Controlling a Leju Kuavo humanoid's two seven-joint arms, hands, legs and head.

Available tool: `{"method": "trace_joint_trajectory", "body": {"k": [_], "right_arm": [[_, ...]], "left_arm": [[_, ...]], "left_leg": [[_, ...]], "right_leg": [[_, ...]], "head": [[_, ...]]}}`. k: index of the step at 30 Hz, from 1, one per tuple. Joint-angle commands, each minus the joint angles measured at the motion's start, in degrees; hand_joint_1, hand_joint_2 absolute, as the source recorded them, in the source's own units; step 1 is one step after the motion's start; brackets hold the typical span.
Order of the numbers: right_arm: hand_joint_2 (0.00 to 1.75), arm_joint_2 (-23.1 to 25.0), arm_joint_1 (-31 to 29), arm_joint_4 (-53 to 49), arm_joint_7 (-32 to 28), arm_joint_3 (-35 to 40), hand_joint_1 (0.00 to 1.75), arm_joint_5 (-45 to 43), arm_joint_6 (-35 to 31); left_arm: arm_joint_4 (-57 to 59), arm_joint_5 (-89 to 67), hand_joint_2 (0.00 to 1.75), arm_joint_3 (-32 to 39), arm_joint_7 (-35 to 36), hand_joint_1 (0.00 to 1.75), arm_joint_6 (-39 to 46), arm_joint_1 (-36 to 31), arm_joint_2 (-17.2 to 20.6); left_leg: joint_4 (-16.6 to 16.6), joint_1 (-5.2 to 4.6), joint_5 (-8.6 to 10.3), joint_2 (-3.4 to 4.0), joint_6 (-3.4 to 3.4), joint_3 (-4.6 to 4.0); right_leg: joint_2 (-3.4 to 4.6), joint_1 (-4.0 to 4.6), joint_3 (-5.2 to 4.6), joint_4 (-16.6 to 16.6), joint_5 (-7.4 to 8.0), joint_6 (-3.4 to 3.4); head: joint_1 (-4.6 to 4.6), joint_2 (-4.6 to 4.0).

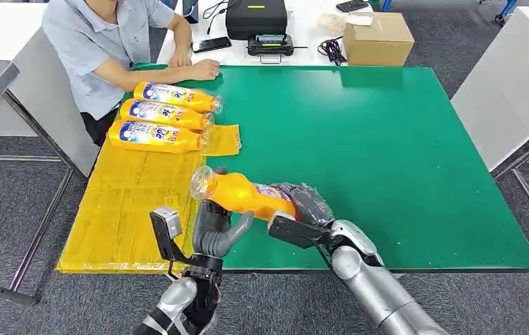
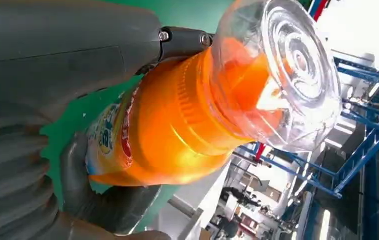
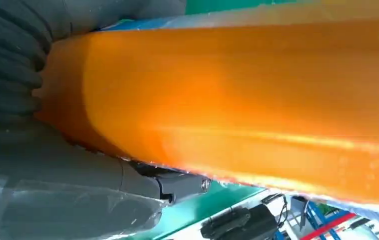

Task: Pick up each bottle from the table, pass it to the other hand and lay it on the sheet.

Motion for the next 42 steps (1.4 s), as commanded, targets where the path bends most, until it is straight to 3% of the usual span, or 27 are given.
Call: {"method": "trace_joint_trajectory", "body": {"k": [1, 22, 23, 24, 34, 40, 41, 42], "right_arm": [[1.75, 0.9, -3.7, 3.6, 0.6, 3.6, 1.75, 0.8, -1.0], [1.75, 2.9, -4.1, 3.4, 0.7, 5.9, 1.75, -0.6, -0.1], [1.75, 3.0, -4.2, 3.3, 0.7, 5.9, 1.75, -0.5, -0.2], [1.75, 3.0, -4.2, 3.3, 0.7, 5.9, 1.75, -0.5, -0.2], [1.75, 3.3, -4.7, 4.5, 0.5, 5.4, 1.71, -1.3, -0.2], [1.75, 3.7, -4.6, 5.0, 0.3, 4.9, 1.26, -1.9, -0.1], [1.75, 3.8, -4.7, 5.2, 0.3, 4.8, 0.68, -2.0, -0.1], [1.75, 3.9, -4.7, 5.4, 0.3, 4.7, 0.0, -2.1, -0.1]], "left_arm": [[6.0, 1.7, 1.75, -0.4, 1.1, 0.0, -1.4, -3.7, 0.4], [5.6, 3.6, 1.75, 5.0, -3.7, 0.02, 0.0, -4.9, -0.6], [5.5, 3.6, 1.75, 5.0, -3.6, 1.22, 0.0, -5.0, -0.7], [5.5, 3.6, 1.75, 5.0, -3.6, 1.69, 0.0, -5.0, -0.7], [5.2, 2.9, 1.75, 5.3, -4.2, 1.75, -0.7, -4.8, -0.7], [5.1, 1.3, 1.75, 4.7, -5.3, 1.75, 0.0, -4.8, -0.9], [5.1, 1.3, 1.75, 4.7, -5.3, 1.75, 0.0, -4.8, -0.9], [5.0, 1.3, 1.75, 4.7, -5.3, 1.75, -0.1, -4.7, -0.9]], "left_leg": [[0.0, 0.03, -0.06, 0.12, -0.09, 0.16], [0.0, 0.06, -0.11, 0.17, -0.12, 0.24], [0.0, 0.05, -0.1, 0.15, -0.11, 0.2], [0.0, 0.04, -0.09, 0.17, -0.1, 0.17], [0.0, 0.07, -0.1, 0.15, -0.12, 0.18], [0.0, 0.06, -0.11, 0.12, -0.13, 0.24], [0.0, 0.05, -0.07, 0.1, -0.1, 0.17], [0.0, 0.05, -0.08, 0.12, -0.11, 0.2]], "right_leg": [[0.09, 0.03, 0.13, 0.0, -0.03, -0.11], [0.13, 0.07, 0.2, 0.0, -0.07, -0.15], [0.11, 0.05, 0.18, 0.0, -0.07, -0.14], [0.13, 0.05, 0.13, 0.0, -0.05, -0.12], [0.11, 0.07, 0.15, 0.0, -0.06, -0.15], [0.07, 0.07, 0.22, 0.0, -0.08, -0.15], [0.06, 0.05, 0.16, 0.0, -0.05, -0.12], [0.08, 0.06, 0.18, 0.0, -0.06, -0.14]], "head": [[-0.02, 0.0], [0.0, 0.0], [0.0, 0.0], [-0.02, 0.0], [-0.02, 0.0], [-0.02, 0.0], [-0.02, 0.0], [-0.02, 0.0]]}}
